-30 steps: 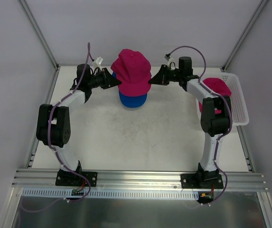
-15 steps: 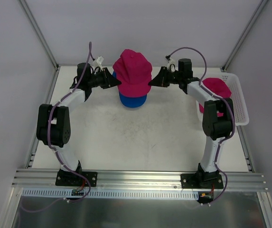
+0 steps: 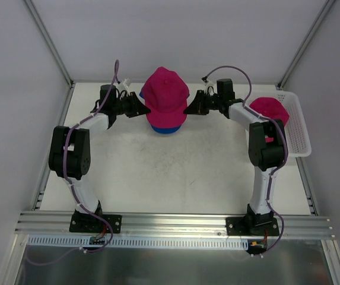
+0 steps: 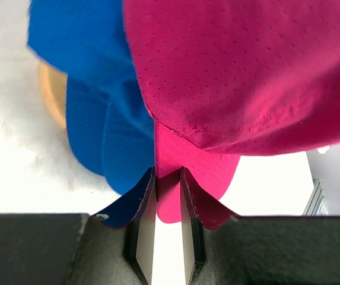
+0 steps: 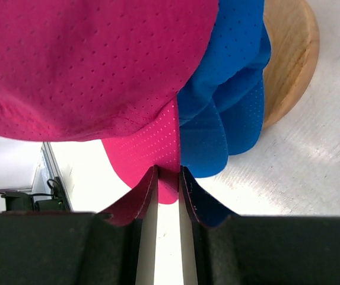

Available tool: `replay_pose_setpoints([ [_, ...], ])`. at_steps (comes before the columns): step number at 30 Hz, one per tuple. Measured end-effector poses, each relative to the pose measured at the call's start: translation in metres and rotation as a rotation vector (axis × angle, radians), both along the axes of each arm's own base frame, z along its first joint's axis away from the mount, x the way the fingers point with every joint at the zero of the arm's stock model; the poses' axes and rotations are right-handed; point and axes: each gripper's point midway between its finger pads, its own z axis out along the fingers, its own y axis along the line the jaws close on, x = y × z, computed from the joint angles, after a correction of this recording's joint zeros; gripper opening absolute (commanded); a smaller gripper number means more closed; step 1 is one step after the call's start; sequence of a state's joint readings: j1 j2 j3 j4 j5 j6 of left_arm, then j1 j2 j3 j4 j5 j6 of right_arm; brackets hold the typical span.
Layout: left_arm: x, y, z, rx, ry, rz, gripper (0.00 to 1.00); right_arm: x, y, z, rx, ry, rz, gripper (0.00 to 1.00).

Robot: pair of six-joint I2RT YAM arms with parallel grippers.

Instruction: Stack the hats

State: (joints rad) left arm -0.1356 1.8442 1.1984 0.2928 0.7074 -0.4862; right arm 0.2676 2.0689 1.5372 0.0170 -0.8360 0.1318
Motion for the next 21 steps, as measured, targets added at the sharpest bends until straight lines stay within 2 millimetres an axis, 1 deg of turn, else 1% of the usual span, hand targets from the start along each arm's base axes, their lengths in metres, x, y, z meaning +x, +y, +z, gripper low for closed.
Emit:
replay_pose_setpoints([
  [6,0.002,0.007,-0.015,0.006,0.033,0.019,0.0,-0.001,0.003,-0.013,-0.018,0.029,0.002,0.0],
  [11,0.004,0.01,-0.032,0.01,0.07,0.027,0.01,-0.001,0.007,-0.025,-0.028,0.052,0.003,0.0],
  [14,0.004,0.01,-0.038,0.013,0.083,0.028,0.04,-0.001,0.007,-0.03,-0.034,0.067,0.002,0.0],
  [15,0.004,0.01,-0.039,0.013,0.085,0.028,0.07,-0.001,0.007,-0.031,-0.036,0.068,0.001,0.01],
  [16,0.004,0.01,-0.04,0.014,0.087,0.028,0.16,0.0,0.007,-0.032,-0.036,0.068,0.0,0.04],
  [17,0.004,0.01,-0.04,0.014,0.087,0.028,0.2,0.0,0.007,-0.033,-0.037,0.069,0.0,0.09],
  [18,0.004,0.01,-0.04,0.014,0.087,0.028,0.23,0.0,0.007,-0.033,-0.037,0.069,0.0,0.21],
  [19,0.004,0.01,-0.04,0.015,0.085,0.027,0.27,0.0,0.007,-0.032,-0.036,0.069,0.001,0.27],
  [20,0.004,0.01,-0.04,0.017,0.084,0.027,0.34,-0.001,0.007,-0.032,-0.034,0.07,0.004,0.32],
  [21,0.004,0.011,-0.041,0.02,0.084,0.028,0.37,-0.001,0.007,-0.032,-0.035,0.069,0.005,0.4],
])
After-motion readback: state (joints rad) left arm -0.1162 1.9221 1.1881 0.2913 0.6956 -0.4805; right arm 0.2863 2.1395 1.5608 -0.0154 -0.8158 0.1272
